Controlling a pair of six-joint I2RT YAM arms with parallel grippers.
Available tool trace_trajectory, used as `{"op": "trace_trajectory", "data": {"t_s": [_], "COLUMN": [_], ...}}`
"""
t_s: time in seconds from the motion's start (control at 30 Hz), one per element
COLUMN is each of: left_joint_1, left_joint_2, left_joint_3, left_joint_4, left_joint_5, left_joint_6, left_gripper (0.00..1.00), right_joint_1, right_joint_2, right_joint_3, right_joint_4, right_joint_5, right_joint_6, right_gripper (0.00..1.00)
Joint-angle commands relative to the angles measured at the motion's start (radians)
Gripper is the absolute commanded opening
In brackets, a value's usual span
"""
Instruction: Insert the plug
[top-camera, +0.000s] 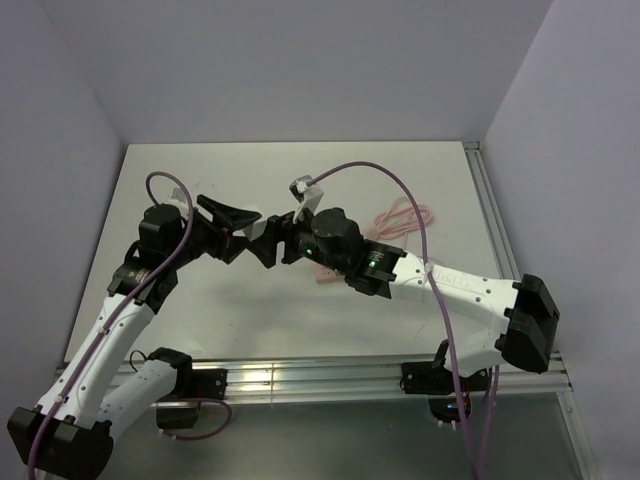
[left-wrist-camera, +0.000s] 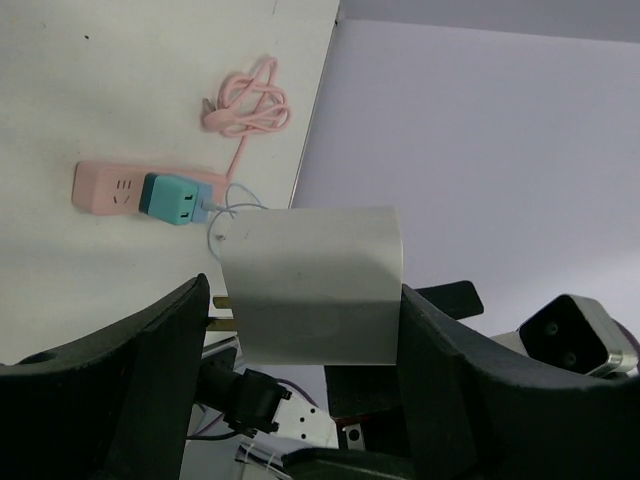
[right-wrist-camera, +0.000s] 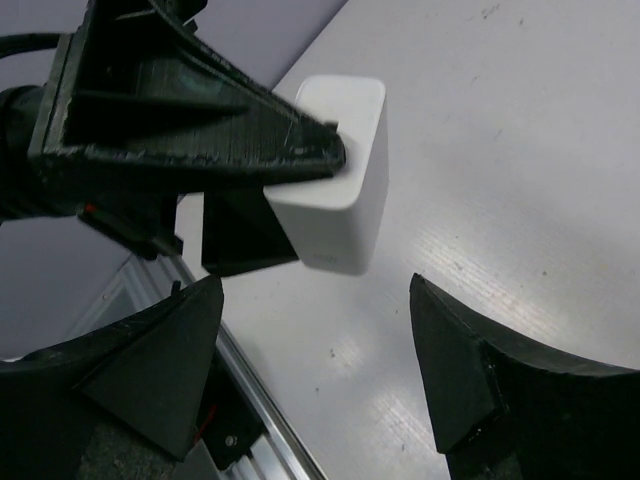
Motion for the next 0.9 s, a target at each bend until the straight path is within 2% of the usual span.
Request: {"op": "trace_trajectory", "data": {"t_s": [0.0, 0.17, 0.27, 0.3, 0.33, 0.37, 0.4, 0.43, 0.6, 0.7, 0.77, 0.8, 0.83, 0.87], "left_joint_1": [-0.014, -0.024, -0.024, -0.024, -0.024, -0.024, -0.024, -0.025, -0.024, -0.024, -0.024, -0.024, -0.024, -0.024], "left_joint_2": [-0.013, -0.021, -0.027, -0.029, -0.029, -0.029, -0.026, -0.026, -0.05, -0.099, -0.134, -0.147, -0.165, -0.173], "left_joint_3": [0.021, 0.013, 0.011, 0.013, 0.015, 0.015, 0.019, 0.027, 0.025, -0.036, -0.073, -0.114, -0.14, -0.183], "left_joint_4": [0.037, 0.041, 0.04, 0.038, 0.04, 0.047, 0.051, 0.031, -0.043, -0.008, 0.058, 0.096, 0.159, 0.257], "left_joint_5": [0.002, 0.019, 0.03, 0.033, 0.035, 0.047, 0.051, 0.051, -0.027, -0.028, -0.016, 0.001, 0.065, 0.094], "left_joint_6": [-0.017, -0.023, -0.023, -0.015, -0.011, -0.003, 0.024, 0.046, 0.169, 0.218, 0.247, 0.276, 0.291, 0.305], "left_gripper": [0.01, 0.0, 0.02, 0.04, 0.14, 0.56, 0.79, 0.99, 1.0, 0.99, 0.99, 0.96, 0.87, 0.83], "right_joint_1": [0.008, 0.009, 0.009, 0.009, 0.008, 0.008, 0.009, 0.008, -0.002, -0.031, -0.041, -0.055, -0.061, -0.07], "right_joint_2": [0.046, 0.117, 0.132, 0.131, 0.126, 0.119, 0.113, 0.093, -0.018, -0.119, -0.193, -0.228, -0.239, -0.249], "right_joint_3": [0.084, 0.144, 0.144, 0.139, 0.123, 0.115, 0.106, 0.083, -0.035, -0.11, -0.16, -0.169, -0.172, -0.169], "right_joint_4": [0.053, 0.06, 0.071, 0.074, 0.077, 0.08, 0.068, 0.064, 0.042, 0.016, -0.004, -0.013, -0.024, -0.057], "right_joint_5": [0.065, 0.094, 0.115, 0.118, 0.12, 0.127, 0.14, 0.14, 0.144, 0.089, -0.022, -0.068, -0.184, -0.223], "right_joint_6": [-0.034, -0.059, -0.065, -0.066, -0.068, -0.068, -0.066, -0.066, -0.059, -0.059, -0.08, -0.095, -0.103, -0.106], "right_gripper": [0.81, 0.72, 0.54, 0.39, 0.26, 0.11, 0.0, 0.0, 0.0, 0.0, 0.0, 0.0, 0.0, 0.0]}}
